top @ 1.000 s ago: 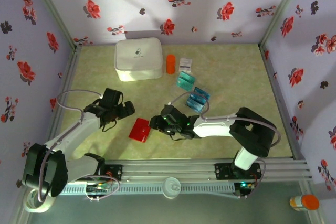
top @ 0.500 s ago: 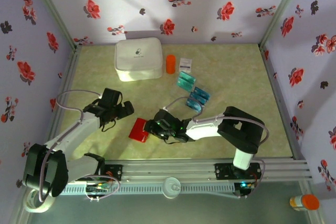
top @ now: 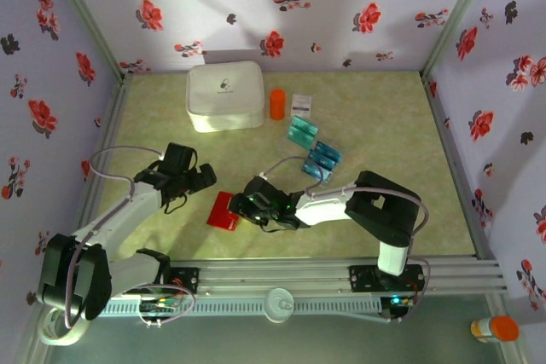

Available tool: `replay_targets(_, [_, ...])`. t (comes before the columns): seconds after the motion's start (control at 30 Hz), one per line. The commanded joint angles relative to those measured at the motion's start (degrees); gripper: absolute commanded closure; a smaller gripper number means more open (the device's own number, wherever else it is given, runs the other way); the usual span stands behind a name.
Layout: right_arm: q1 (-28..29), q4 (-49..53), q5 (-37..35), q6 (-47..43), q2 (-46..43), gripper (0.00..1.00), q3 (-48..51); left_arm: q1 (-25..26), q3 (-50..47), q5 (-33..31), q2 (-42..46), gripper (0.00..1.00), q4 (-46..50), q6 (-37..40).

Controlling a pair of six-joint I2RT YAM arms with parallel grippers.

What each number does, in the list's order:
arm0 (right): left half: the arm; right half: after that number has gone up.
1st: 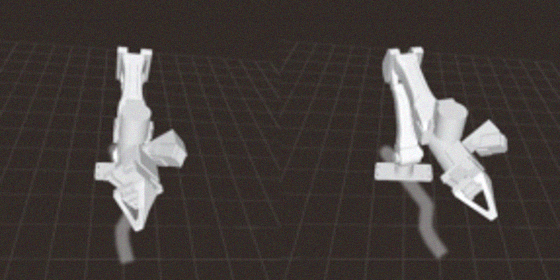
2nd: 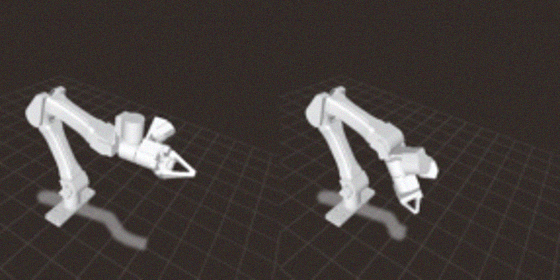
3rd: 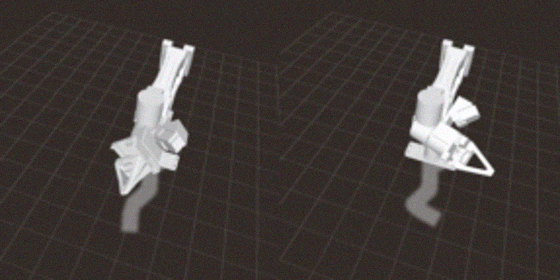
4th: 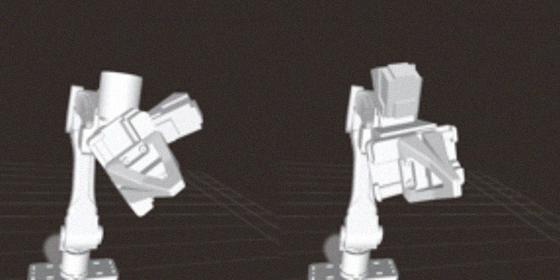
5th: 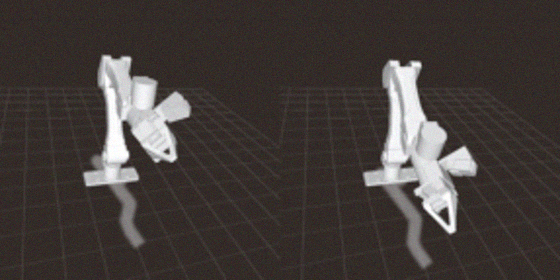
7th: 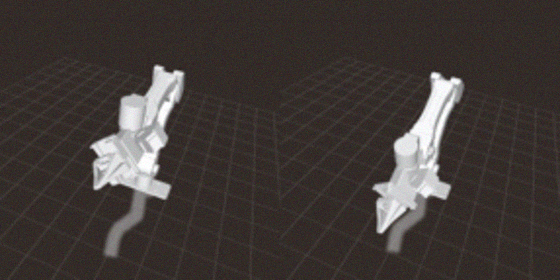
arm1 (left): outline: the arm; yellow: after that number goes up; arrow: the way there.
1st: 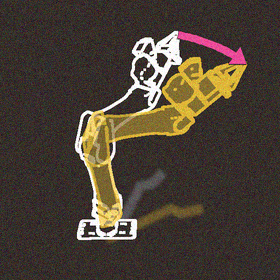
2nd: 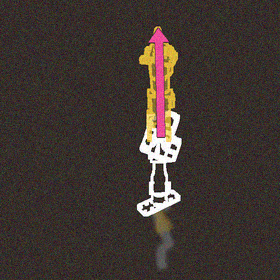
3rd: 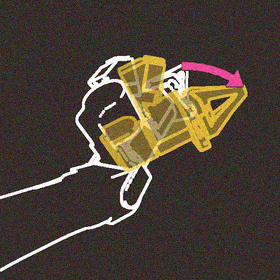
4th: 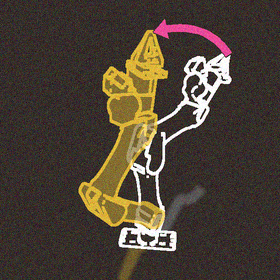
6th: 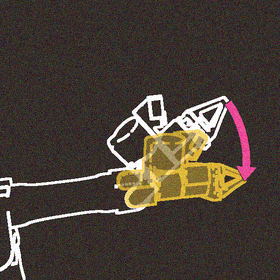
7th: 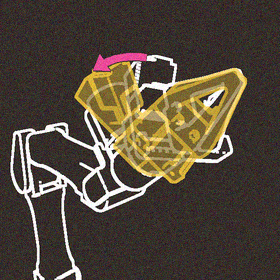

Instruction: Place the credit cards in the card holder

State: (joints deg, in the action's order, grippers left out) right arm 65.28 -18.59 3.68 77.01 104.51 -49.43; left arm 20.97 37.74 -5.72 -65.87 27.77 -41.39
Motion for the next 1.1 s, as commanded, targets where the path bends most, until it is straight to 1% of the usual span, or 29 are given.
replay_targets(0.0, [0.5,1.5,-0.7,1.1,0.5,0.53,-0.8,-0.6,-0.9,0.1,1.0,0.00,0.1,1.5])
replay_targets(0.13, [0.6,2.8,-1.0,1.0,0.0,0.53,-0.6,-0.7,-1.0,0.2,0.8,0.00,-0.4,1.4])
replay_targets(0.4, [0.6,0.7,0.9,0.7,2.6,0.53,-2.5,-0.9,-1.3,0.5,0.1,0.00,-1.1,1.5])
replay_targets(0.6, [0.6,0.4,1.8,-0.4,4.3,0.57,-4.8,-0.9,-1.3,0.6,-0.1,0.00,-1.3,1.3])
replay_targets(0.67, [0.4,0.1,2.0,-0.5,4.7,0.61,-5.0,-1.0,-1.3,0.7,-0.1,0.00,-1.4,1.3])
replay_targets(0.77, [0.1,-1.8,2.1,-0.3,5.1,0.74,-4.3,-1.0,-1.2,0.7,-0.2,0.00,-1.3,1.4])
replay_targets(0.83, [-0.3,-4.2,2.3,-0.1,5.3,0.88,-3.3,-1.0,-1.2,0.9,-0.2,0.00,-1.2,1.3])
replay_targets(0.9, [-1.0,-6.8,2.9,-0.2,5.4,1.00,-2.4,-1.0,-1.2,0.9,-0.1,0.00,-1.2,1.3])
replay_targets(1.07, [-3.4,-13.9,7.0,-1.9,3.7,1.00,0.5,-1.0,-0.3,1.9,0.4,0.00,-1.2,1.6])
